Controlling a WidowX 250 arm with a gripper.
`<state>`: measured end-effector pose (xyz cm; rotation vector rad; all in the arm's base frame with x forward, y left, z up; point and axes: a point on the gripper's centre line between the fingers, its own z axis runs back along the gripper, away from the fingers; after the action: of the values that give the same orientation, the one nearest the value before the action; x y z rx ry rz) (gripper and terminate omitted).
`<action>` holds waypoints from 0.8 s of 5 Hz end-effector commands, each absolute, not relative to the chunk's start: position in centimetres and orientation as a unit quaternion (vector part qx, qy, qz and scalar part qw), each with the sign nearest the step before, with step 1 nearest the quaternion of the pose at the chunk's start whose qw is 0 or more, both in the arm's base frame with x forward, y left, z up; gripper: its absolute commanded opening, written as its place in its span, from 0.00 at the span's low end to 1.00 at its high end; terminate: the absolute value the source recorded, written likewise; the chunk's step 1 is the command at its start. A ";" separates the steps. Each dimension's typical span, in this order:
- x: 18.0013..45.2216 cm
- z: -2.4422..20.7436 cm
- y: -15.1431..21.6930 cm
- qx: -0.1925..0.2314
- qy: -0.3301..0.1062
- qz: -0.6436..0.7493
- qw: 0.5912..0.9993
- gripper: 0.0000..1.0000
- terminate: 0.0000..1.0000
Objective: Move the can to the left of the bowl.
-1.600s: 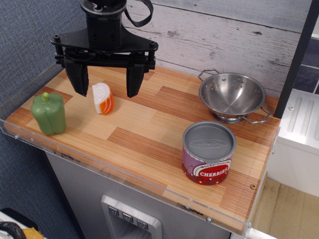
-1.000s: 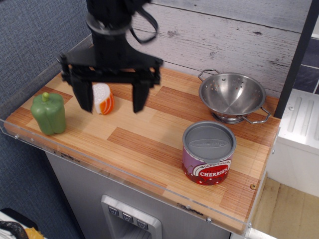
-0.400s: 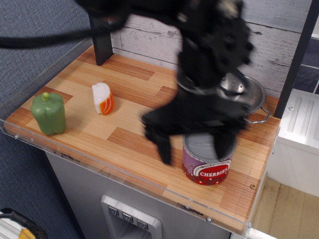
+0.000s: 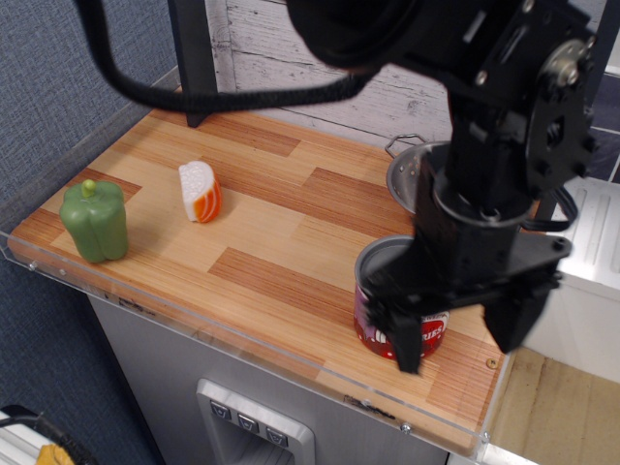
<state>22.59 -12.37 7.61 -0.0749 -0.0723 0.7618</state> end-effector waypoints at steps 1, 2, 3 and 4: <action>23.9 6.6 -11.8 -0.052 -0.051 0.445 0.893 1.00 0.00; 24.5 5.6 -10.7 -0.037 -0.045 0.461 0.885 1.00 0.00; 25.2 5.0 -9.6 -0.019 -0.044 0.461 0.886 1.00 0.00; 26.0 5.4 -7.8 0.005 -0.057 0.449 0.892 1.00 0.00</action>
<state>25.16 -7.56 4.20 0.0373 -0.0981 0.9267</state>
